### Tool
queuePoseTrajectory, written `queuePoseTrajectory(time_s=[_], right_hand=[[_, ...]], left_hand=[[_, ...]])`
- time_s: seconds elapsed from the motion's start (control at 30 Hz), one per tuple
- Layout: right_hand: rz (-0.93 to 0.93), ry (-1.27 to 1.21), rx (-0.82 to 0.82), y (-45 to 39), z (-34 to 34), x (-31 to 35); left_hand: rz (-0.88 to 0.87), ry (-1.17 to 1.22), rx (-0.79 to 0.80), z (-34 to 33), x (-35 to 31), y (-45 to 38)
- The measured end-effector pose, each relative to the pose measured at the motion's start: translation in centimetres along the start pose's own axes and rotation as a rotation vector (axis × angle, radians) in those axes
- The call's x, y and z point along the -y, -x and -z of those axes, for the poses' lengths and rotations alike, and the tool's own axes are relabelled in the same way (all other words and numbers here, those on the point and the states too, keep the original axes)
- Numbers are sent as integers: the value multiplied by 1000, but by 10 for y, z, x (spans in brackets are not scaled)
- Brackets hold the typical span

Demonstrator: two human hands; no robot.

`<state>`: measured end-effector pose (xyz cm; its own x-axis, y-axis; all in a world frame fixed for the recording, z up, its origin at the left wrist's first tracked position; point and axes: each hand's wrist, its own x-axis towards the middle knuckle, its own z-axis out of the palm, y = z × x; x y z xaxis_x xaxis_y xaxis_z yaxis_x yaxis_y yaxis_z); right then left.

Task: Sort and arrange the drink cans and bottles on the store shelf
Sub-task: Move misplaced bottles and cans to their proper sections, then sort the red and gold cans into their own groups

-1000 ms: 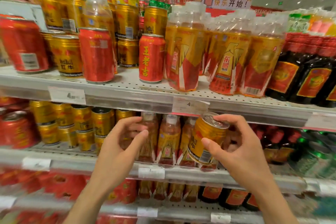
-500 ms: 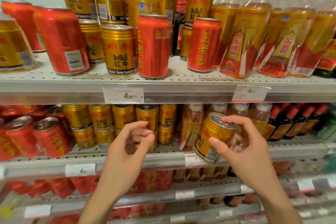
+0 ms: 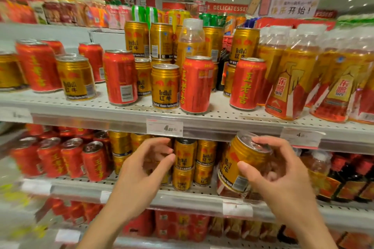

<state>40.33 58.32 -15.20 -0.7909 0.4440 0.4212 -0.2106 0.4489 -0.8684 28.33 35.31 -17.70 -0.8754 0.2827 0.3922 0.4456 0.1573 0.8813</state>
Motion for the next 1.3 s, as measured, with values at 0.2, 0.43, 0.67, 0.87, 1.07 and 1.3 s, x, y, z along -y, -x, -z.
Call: queuePoseTrajectory(time_s=[0.2, 0.43, 0.67, 0.87, 1.07, 1.3], right_hand=[[114, -11, 32, -26, 0, 35], [277, 163, 9, -68, 2, 65], [295, 396, -9, -97, -1, 60], [379, 499, 6, -100, 1, 54], [430, 581, -16, -102, 2, 53], [444, 619, 6, -113, -2, 50]], left_hand=[[-185, -122, -72, 10, -37, -40], [-450, -320, -92, 19, -85, -103], [-497, -669, 16, 9, -115, -140], [-486, -793, 49, -1, -120, -147], [-488, -658, 37, 1, -114, -145], [-509, -459, -22, 26, -111, -128]])
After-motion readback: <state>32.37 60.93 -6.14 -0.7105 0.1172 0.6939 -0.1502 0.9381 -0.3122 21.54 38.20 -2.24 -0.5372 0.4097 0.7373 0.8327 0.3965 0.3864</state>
